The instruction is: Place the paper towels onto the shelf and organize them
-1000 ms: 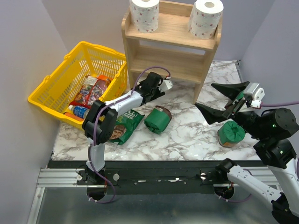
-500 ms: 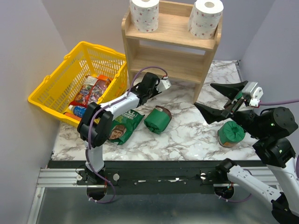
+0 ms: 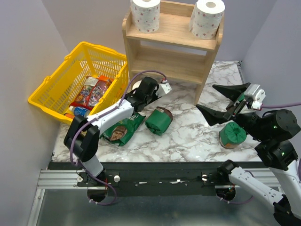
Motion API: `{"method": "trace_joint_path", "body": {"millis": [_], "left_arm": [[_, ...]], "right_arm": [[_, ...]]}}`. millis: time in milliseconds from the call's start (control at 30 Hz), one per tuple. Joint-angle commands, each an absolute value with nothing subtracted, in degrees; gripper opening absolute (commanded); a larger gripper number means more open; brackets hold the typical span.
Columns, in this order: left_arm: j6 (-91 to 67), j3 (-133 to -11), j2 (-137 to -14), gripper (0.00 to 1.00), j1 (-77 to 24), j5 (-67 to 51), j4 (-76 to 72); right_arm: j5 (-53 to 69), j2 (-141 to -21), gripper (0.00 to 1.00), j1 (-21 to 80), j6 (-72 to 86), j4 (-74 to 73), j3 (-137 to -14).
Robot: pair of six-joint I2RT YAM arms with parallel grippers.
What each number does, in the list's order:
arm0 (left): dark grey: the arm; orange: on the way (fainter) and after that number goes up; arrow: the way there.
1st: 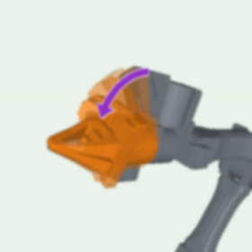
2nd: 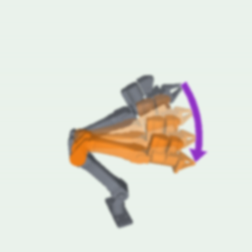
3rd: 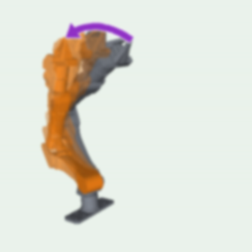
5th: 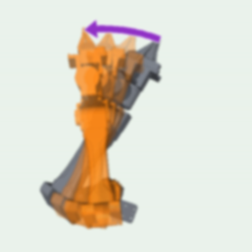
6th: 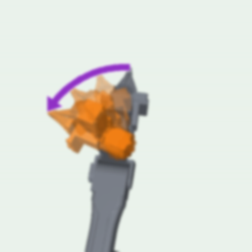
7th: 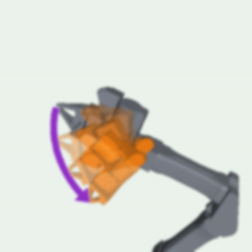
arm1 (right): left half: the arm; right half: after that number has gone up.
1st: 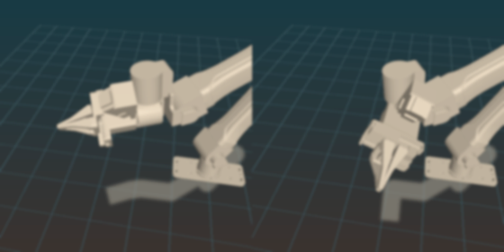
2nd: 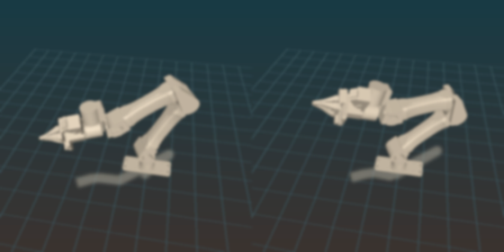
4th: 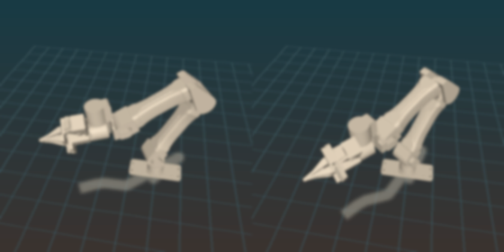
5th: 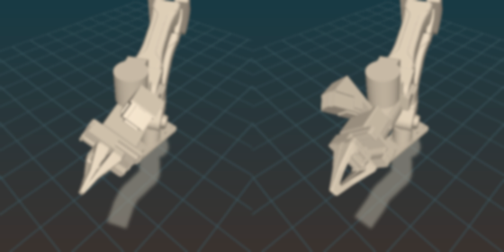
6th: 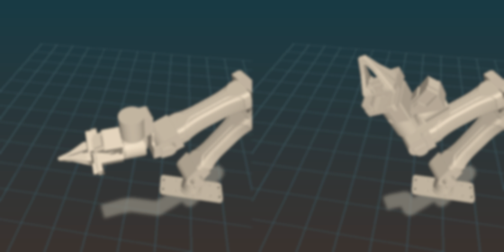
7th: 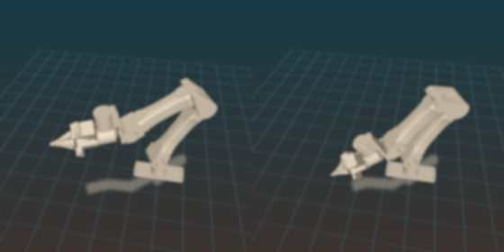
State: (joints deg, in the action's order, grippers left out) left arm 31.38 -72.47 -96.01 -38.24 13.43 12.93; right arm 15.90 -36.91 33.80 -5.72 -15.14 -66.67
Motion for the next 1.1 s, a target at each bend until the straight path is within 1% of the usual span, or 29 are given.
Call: {"method": "trace_joint_path", "body": {"millis": [0, 133, 300, 400, 567, 767, 867, 933, 1067], "left_arm": [[31.1, -72.7, -90.3, 0.43, -40.7, 17.8, 13.8], [30.8, -75.1, -85.4, 0.43, -43.0, 18.4, 16.7], [31.5, -83.1, -80.4, 0.43, -47.5, 20.4, 22.2], [32.9, -87.6, -78.7, 0.43, -51.1, 22.8, 23.3], [39.9, -96.9, -78.3, 0.43, -55.4, 25.3, 23.0], [48.6, -105.8, -80.2, 0.43, -57.0, 23.0, 19.3], [54.0, -107.0, -82.5, 0.47, -56.9, 23.4, 13.2], [59.8, -108.2, -85.9, 0.47, -56.5, 23.6, 7.5], [63.1, -117.4, -94.5, 0.47, -55.7, 21.0, 7.1]], "right_arm": [[14.9, -36.5, 1.0, 34.0, -7.1, -16.0, -65.7], [14.2, -36.1, 1.0, 34.0, -7.4, -16.0, -66.0], [13.9, -35.7, 1.0, 34.0, -7.5, -16.1, -67.1], [13.5, -35.3, 1.0, 34.0, -7.5, -16.0, -67.6], [13.5, -34.7, 1.0, 34.1, -7.6, -16.2, -68.6], [13.3, -34.5, 1.0, 34.0, -8.0, -16.9, -70.7], [12.7, -34.1, 1.0, 34.1, -8.3, -17.1, -71.0], [12.7, -34.0, 1.0, 34.0, -8.3, -17.1, -71.1], [12.6, -33.4, 1.0, 34.0, -7.6, -17.6, -71.1]]}}
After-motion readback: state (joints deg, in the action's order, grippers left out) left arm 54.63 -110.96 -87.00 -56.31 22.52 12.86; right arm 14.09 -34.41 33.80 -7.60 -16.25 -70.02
